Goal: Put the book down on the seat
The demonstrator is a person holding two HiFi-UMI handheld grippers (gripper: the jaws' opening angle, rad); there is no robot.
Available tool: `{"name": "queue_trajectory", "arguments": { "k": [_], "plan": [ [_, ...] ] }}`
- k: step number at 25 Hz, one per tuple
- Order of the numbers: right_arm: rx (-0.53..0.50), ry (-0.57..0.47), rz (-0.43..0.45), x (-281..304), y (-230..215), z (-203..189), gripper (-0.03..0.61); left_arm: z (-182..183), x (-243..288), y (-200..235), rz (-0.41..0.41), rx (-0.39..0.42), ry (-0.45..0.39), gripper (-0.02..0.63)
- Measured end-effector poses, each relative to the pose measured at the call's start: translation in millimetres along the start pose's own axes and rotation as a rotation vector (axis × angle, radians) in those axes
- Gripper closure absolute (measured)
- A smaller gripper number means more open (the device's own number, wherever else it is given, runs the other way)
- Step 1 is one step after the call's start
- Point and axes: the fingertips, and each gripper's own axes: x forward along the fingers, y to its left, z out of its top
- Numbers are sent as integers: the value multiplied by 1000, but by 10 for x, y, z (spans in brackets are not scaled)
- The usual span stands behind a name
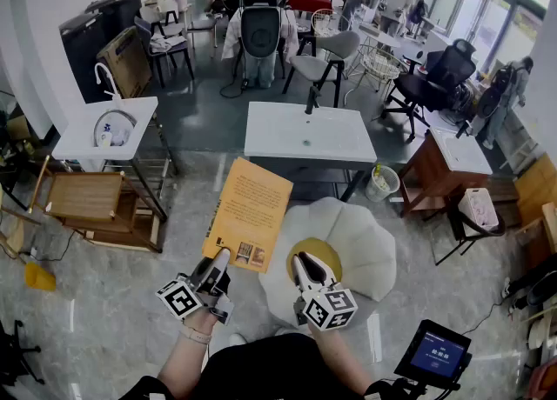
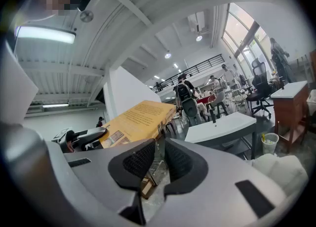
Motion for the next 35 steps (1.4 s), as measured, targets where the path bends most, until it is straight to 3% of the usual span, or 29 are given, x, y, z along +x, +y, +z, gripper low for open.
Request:
{"name": "queue_trajectory", "arguments": {
  "k": [6,10,14,16,21,31,35],
  "plan": [
    [35,-1,-33,-106,-226,-30,499,-158,197,-192,-10,57,27,460],
    [37,-5,-46,-136,-271,-61,499,-137,248,-163,-23,43,25,460],
    [42,-14,-40,-303,-589,94,499,-357,416,-130,47,-18,-9,460],
    [43,-22,-34,-358,-715,160,499,-440,520,-188,39,-41,-27,460],
    [57,-23,-29,-433,-922,202,499,-577,692,-329,32,8,-25,460],
    [66,12,-54,-591,-1261,109,499,-936,706,-139,136,-24,-13,460],
    [62,29,-63,-483,-1360,73,499,-921,801,-55,121,-10,-12,460]
  ]
}}
